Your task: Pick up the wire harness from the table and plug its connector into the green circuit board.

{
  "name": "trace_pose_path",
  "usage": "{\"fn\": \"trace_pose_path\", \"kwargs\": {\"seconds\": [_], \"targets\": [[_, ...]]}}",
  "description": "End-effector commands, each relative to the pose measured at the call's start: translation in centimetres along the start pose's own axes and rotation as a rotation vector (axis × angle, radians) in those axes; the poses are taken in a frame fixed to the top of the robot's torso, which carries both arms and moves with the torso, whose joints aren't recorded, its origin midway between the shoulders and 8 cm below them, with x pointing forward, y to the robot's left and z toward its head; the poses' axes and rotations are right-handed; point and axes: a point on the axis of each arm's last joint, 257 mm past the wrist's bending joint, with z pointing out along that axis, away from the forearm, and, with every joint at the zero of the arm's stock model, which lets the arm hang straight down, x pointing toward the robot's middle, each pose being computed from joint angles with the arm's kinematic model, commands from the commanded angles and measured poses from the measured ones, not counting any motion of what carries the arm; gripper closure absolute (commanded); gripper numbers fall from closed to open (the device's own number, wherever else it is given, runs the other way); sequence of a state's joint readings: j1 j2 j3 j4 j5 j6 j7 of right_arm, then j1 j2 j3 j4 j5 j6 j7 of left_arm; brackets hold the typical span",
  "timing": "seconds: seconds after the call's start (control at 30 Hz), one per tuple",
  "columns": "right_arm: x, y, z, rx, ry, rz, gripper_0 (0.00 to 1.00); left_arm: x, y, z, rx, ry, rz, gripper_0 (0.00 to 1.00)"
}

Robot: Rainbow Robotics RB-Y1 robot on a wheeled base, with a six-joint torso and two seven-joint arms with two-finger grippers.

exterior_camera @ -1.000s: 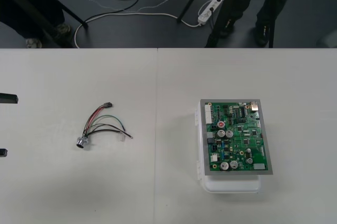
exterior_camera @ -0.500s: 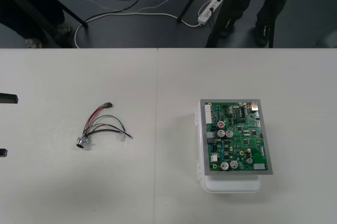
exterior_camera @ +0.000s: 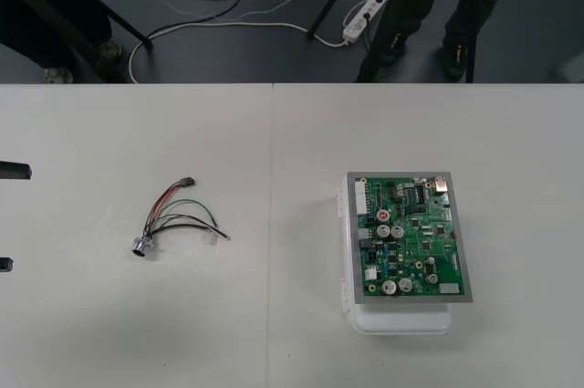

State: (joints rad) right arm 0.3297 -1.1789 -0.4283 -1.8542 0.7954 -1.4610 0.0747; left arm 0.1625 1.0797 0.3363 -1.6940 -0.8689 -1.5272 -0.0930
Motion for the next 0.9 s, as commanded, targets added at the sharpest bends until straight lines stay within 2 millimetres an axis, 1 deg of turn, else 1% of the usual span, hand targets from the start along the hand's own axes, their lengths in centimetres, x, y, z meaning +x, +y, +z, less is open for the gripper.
{"fn": "trace_pose_path", "kwargs": {"seconds": [0.03, 0.3, 0.33, 0.47, 0.53, 0.63, 0.73, 0.8, 0.9], "targets": [[0.2, -0.4, -0.1, -0.001, 0.025, 0.018, 0.0, -0.1, -1.6, -0.8, 0.064, 0.045, -0.045, 0.0], [-0.5, -1.1, 0.2, 0.028, -0.013, 0.048, 0.0, -0.1, -1.6, -0.8, 0.064, 0.045, -0.045, 0.0], [-0.6, -1.1, 0.2, 0.032, -0.024, 0.063, 0.0, 1.8, -3.2, 0.1, 0.071, 0.029, -0.117, 0.0], [-0.9, -1.4, 0.3, 0.056, -0.052, 0.116, 0.0, 2.5, -3.3, 0.3, 0.069, 0.043, -0.119, 0.0], [-1.0, -1.4, 0.6, 0.063, -0.073, 0.135, 0.0, 2.5, -3.2, 0.3, 0.069, 0.044, -0.121, 0.0], [-1.3, -0.9, 1.3, 0.055, -0.121, 0.183, 0.0, 2.5, -3.2, 0.3, 0.07, 0.046, -0.122, 0.0], [-0.6, -0.3, 2.1, 0.049, -0.137, 0.219, 0.0, 2.6, -3.2, 0.3, 0.073, 0.054, -0.127, 0.0], [0.0, 0.6, 2.8, 0.038, -0.149, 0.251, 0.0, 2.7, -3.4, 0.3, 0.084, 0.071, -0.126, 0.0], [0.6, 1.0, 3.1, 0.045, -0.163, 0.219, 0.0, 2.8, -4.0, 0.4, 0.106, 0.092, -0.131, 0.0]]}}
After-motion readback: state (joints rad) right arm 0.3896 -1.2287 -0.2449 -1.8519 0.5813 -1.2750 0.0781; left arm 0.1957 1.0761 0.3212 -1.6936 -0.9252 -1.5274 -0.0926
